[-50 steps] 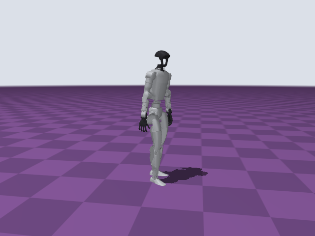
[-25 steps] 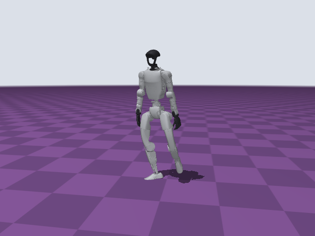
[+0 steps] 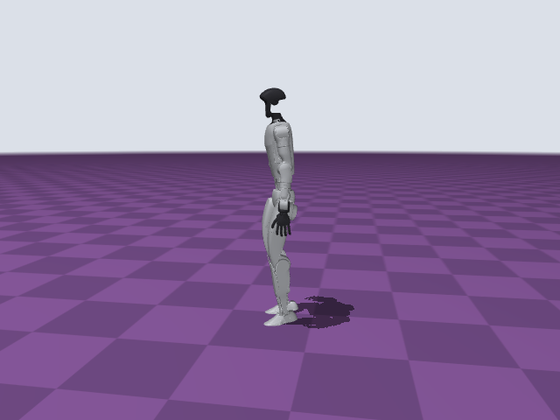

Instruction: In place motions

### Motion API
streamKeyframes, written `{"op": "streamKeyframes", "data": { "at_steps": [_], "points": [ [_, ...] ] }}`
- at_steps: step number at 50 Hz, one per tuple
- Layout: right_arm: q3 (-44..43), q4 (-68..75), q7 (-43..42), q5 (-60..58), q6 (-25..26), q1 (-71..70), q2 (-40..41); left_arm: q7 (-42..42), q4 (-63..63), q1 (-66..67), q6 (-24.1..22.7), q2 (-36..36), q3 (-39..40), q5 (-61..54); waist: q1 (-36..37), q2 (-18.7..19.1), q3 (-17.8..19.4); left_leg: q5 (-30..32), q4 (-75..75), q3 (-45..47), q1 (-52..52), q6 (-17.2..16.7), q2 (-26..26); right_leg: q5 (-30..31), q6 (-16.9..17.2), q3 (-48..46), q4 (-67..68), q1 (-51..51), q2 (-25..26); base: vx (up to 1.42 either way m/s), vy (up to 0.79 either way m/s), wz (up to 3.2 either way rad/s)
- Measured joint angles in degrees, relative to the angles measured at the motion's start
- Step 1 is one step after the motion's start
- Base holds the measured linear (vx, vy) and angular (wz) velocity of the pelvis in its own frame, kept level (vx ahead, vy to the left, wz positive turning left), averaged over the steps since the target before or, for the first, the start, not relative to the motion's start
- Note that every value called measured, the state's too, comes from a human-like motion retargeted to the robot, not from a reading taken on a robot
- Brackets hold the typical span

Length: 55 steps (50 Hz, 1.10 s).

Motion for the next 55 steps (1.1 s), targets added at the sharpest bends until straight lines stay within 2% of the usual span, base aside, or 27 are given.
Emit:
{"op": "streamKeyframes", "data": {
  "at_steps": [3, 5, 8, 15, 20, 23, 27, 30, 32, 33, 35, 37, 38, 40, 42, 45, 48, 50, 51, 52, 53, 54, 55],
  "points": [
    [-1.08, -0.85, 2.28, 3.19, 0.31, 1.63, 1.02, 0.38, -0.09, 0.91, -0.77, 0.15, -0.83, 0.77, 1.49, -0.4, -0.76, -0.86, -0.81, 2.71, 1.08, 0.57, 0.44, -0.4, 0.85, 3.8, 0.92, -0.86, 0.44, 0.18, 0.05, -1.29],
    [-1.15, -1.51, 2.11, 3.14, 0.46, 1.28, 1.98, 0.96, 0.6, 1.32, -1.08, 0.72, -0.91, 0.83, 0.93, -0.42, -0.87, -1.18, -1.93, 5.34, 1.84, 0.63, 1.43, -1.26, 0.38, 1.75, 0.88, -1.22, -0.02, 0.0, -0.04, -1.2],
    [1.18, -3.19, 2.16, 1.46, 0.06, 0.12, 2.84, 1.39, 3.01, 1.78, -0.26, 1.86, -0.99, 1.43, -0.28, -0.02, -1.04, -1.83, -4.32, 10.22, 3.66, 0.45, 3.12, -3.51, -0.74, -8.56, 0.24, -0.91, -2.13, -0.05, -0.08, -1.47],
    [8.96, -11.44, 3.5, -8.94, -1.84, -2.22, 4.14, 4.36, 6.77, 5.78, 1.27, 2.42, 1.16, 3.46, 3.01, 0.88, -1.92, -6.27, -6.09, 26.39, 7.94, -0.32, 7.75, -9.02, -1.12, -35.71, -1.65, 1.6, -7.1, -0.04, -0.14, -2.74],
    [13.59, -15.23, 3.94, -12.27, -2.76, -3.63, 4.92, 5.59, 8.4, 9.46, 1.97, 1.67, 4.27, 4.72, 3.69, 1.73, -3.83, -9.4, -8.09, 37.34, 12.06, -1.38, 8.32, -9.84, 0.24, -44.37, -1.58, 2.29, -7.15, 0.05, -0.21, -3.05],
    [14.45, -15.12, 3.89, -12.2, -2.96, -3.83, 5.15, 6.1, 10.04, 10.84, 2.41, 1.26, 5.08, 4.86, 3.1, 2.24, -5.59, -11.16, -9.67, 42.34, 14.88, -2.65, 7.25, -4.91, -0.59, -42.67, -2.74, 1.16, -6.34, 0.17, -0.33, -2.58],
    [13.2, -12.12, 2.35, -9.85, -2.02, -3.48, 5.69, 5.5, 11.02, 11.38, 3.19, 1.55, 5.5, 5.06, -0.12, 3.2, -8.31, -12.32, -7.71, 48.18, 16.25, -4.9, 8.94, -5.94, -2.66, -32.88, -3.62, -2.19, -3.83, 0.24, -0.29, -1.68],
    [11.13, -9.2, 0.81, -2.77, -2.32, -3.03, 5.8, 4.68, 9.21, 9.99, 4.23, 2.18, 5.07, 5.01, -2.0, 1.52, -7.32, -10.01, -3.0, 51.86, 17.94, -3.79, 10.72, -6.14, -3.12, -28.99, -4.45, -1.89, -4.24, 0.17, -0.28, -0.97],
    [9.71, -7.63, 1.45, 1.04, -3.03, -2.7, 5.62, 3.73, 6.99, 8.63, 3.93, 2.79, 4.8, 4.49, -1.7, -2.39, -6.04, -6.92, 4.79, 53.67, 18.01, -0.83, 12.25, -6.62, -3.03, -26.69, -4.92, -0.76, -7.48, 0.12, -0.3, -1.19],
    [8.95, -6.97, 1.9, 2.0, -3.21, -2.53, 5.52, 3.23, 5.81, 7.89, 3.65, 3.07, 4.73, 4.15, -0.89, -4.63, -5.48, -5.69, 10.75, 54.03, 17.09, 2.1, 13.52, -6.87, -2.92, -25.32, -4.91, -0.35, -9.52, 0.22, -0.34, -1.78],
    [8.18, -5.73, 2.69, 1.98, -3.1, -1.98, 5.07, 2.3, 3.54, 6.8, 3.41, 3.79, 4.59, 3.06, 3.7, -6.25, -2.56, -8.51, 27.88, 53.89, 17.76, 6.36, 22.12, -9.06, -3.46, -20.79, -4.18, 2.87, -8.3, 0.42, -0.42, -2.37],
    [7.86, -4.77, 2.47, -0.07, -2.59, -1.5, 3.87, 1.66, 1.36, 5.61, 3.03, 3.1, 3.96, 1.73, 4.39, -5.13, -2.13, -9.01, 36.03, 44.18, 11.43, 6.36, 24.43, -8.96, -4.07, -20.09, -4.66, 3.13, -6.42, 0.23, -0.23, -1.22],
    [7.97, -4.32, 1.99, -1.59, -2.06, -1.5, 3.23, 1.36, 0.6, 4.91, 2.74, 2.42, 3.95, 0.99, 4.32, -4.92, -2.17, -8.43, 37.28, 40.3, 8.5, 6.36, 23.44, -8.51, -4.15, -19.53, -4.8, 2.61, -6.43, -0.03, 0.02, -0.63],
    [7.92, -3.77, 0.32, -4.92, -0.51, -1.8, 2.05, 1.14, -0.67, 3.49, 2.1, 0.26, 4.14, -0.51, 3.34, -5.77, -2.97, -5.41, 34.67, 29.42, 0.05, 5.89, 13.56, -6.59, -3.7, -18.74, -5.31, 0.22, -9.43, -0.15, 0.16, -0.51],
    [8.16, -3.05, -1.36, -7.54, 0.89, -2.29, 1.4, 0.76, -1.19, 2.51, 1.41, -1.3, 4.26, -2.21, 3.19, -5.1, -3.14, -4.89, 29.41, 22.71, -2.65, 3.88, 8.73, -6.4, -4.29, -17.54, -5.24, -0.58, -8.93, 0.04, 0.05, -0.99],
    [8.12, -2.21, -1.98, -8.43, 1.17, -2.33, 0.49, -1.09, -1.82, 1.65, 0.26, -2.71, 2.66, -2.34, 3.84, -2.95, -3.2, -4.63, 15.86, 17.58, -2.03, 2.19, 5.67, -6.15, -4.91, -15.3, -5.32, -1.03, -6.75, 0.14, 0.05, -1.24],
    [6.72, -2.21, -0.76, -7.72, 1.34, -1.77, 0.41, -0.73, -2.11, 1.47, -0.34, -3.27, 0.36, 0.57, 6.63, 0.42, -2.52, -2.52, 3.25, 1.96, -0.84, -2.26, 0.7, -5.92, -5.27, -11.72, -4.8, -0.75, -2.64, 0.21, 0.06, -1.68],
    [6.19, -2.21, -0.2, -6.9, 1.45, -1.53, 0.66, 0.47, -1.84, 1.74, -1.01, -3.4, -0.75, 2.46, 8.69, 2.45, -2.13, 5.9, -3.31, -7.12, 0.16, -6.51, -1.27, -5.75, -5.09, -8.9, -4.18, -0.39, 0.06, 0.2, 0.08, -1.72],
    [6.06, -2.16, -0.21, -6.59, 1.53, -1.19, 0.86, 0.78, -1.47, 2.18, -1.28, -3.39, -1.31, 3.19, 7.72, 2.63, -2.52, 4.62, -4.38, -10.17, 0.75, -6.17, -2.29, -5.65, -4.59, -8.56, -4.01, -0.22, -0.01, 0.23, 0.1, -0.83],
    [5.96, -2.12, -0.32, -6.23, 1.61, -0.93, 1.13, 0.95, -1.01, 2.48, -1.45, -3.33, -1.75, 3.92, 6.31, 2.93, -2.97, 3.28, -4.92, -8.06, 1.21, -6.24, -1.49, -5.57, -4.1, -8.67, -3.8, -0.17, -0.05, 0.24, 0.12, 0.12],
    [5.88, -2.1, -0.6, -5.78, 1.71, -0.81, 1.54, 0.86, -0.34, 2.47, -1.43, -3.15, -1.96, 4.66, 4.03, 3.47, -3.52, 1.83, -4.43, 4.39, 1.38, -7.13, 2.98, -5.52, -3.66, -9.71, -3.52, -0.36, -0.02, 0.16, 0.11, 0.38],
    [5.79, -2.14, -0.9, -5.08, 1.57, -0.6, 2.0, 0.89, 0.27, 2.33, -1.23, -2.99, -2.13, 5.35, 2.53, 3.78, -3.63, 1.68, -4.74, 6.19, 1.59, -7.37, 3.74, -5.38, -3.3, -10.5, -3.43, -0.21, -0.11, 0.08, 0.09, 0.45],
    [5.69, -2.2, -1.22, -4.25, 1.3, -0.35, 2.47, 0.97, 0.84, 2.11, -0.95, -2.85, -2.3, 6.0, 1.42, 3.98, -3.52, 2.19, -5.44, 2.66, 1.8, -7.29, 2.63, -5.2, -2.98, -11.17, -3.43, 0.1, -0.25, 0.02, 0.09, 0.34]
  ]
}}
